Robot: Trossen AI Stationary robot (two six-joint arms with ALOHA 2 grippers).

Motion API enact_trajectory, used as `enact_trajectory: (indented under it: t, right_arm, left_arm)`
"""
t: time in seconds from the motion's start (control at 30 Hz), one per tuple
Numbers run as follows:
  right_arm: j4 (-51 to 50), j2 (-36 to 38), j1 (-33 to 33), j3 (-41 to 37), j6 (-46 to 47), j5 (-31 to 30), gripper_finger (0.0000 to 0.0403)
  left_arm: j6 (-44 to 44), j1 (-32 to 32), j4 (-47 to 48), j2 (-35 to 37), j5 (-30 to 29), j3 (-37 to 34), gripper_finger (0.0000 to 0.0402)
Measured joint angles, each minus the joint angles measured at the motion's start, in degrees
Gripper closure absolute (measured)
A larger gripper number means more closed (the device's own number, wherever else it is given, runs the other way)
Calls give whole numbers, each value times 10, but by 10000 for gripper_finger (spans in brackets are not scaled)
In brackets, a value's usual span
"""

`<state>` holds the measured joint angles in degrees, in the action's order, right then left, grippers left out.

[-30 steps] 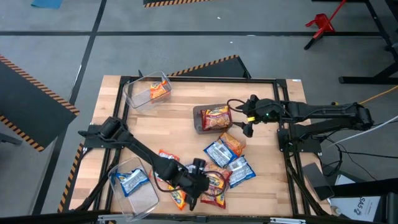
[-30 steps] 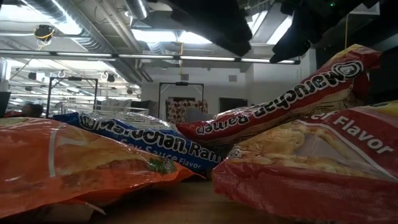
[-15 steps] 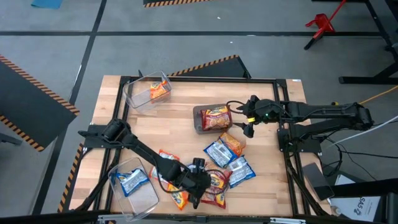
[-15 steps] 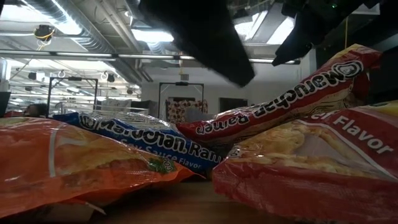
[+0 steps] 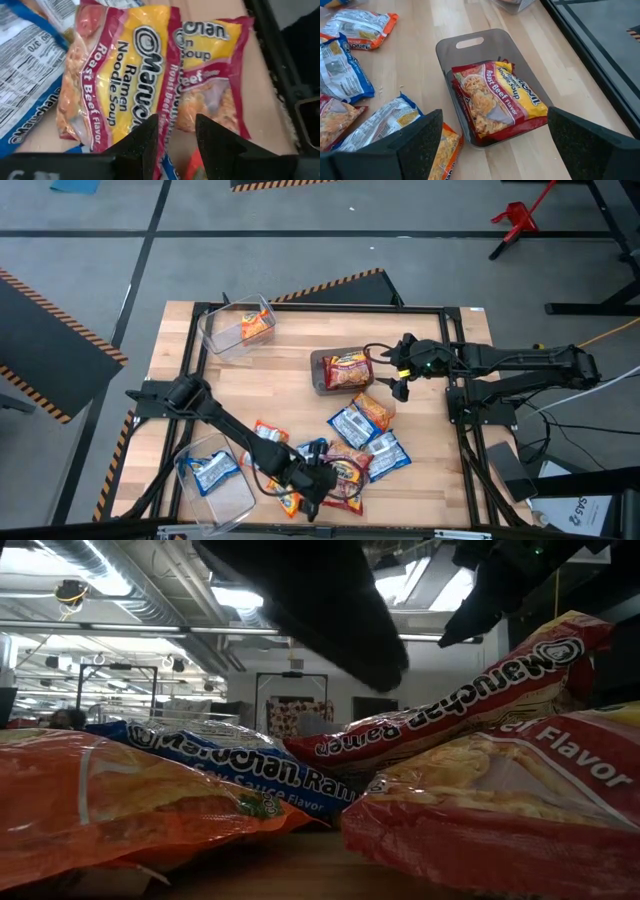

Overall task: Sort Maruchan noodles
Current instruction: Put the red noodle pack into the black bin

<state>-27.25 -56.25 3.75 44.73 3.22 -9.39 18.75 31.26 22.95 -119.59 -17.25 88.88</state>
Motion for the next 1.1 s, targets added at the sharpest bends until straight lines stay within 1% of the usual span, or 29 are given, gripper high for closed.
enact_trajectory:
  t: [0.07, 0.13, 0.3, 0.43, 0.53, 0.67, 0.8, 1.1]
  right_arm:
    - [-2, 0, 0, 0, 0, 0, 59]
    - [-2, 0, 0, 0, -3, 0, 59]
    - [-1, 0, 0, 0, -7, 0, 59]
    - [1, 0, 0, 0, -5, 0, 59]
    - [1, 0, 0, 0, -2, 0, 59]
    - [1, 0, 0, 0, -2, 0, 59]
    - [1, 0, 0, 0, -1, 0, 59]
    - [1, 0, 0, 0, 9, -1, 59]
  left_arm:
    - [1, 0, 10, -2, -5, -1, 275]
    - [2, -1, -2, -9, -2, 1, 265]
    - [2, -6, 9, -14, 7, 0, 225]
    - [1, -10, 9, -14, -2, 0, 195]
    - [1, -10, 12, -20, -24, 0, 180]
    - [0, -10, 5, -34, -50, 1, 174]
    - [-21, -10, 3, -60, -74, 0, 175]
    - [-10, -11, -9, -68, -165, 2, 181]
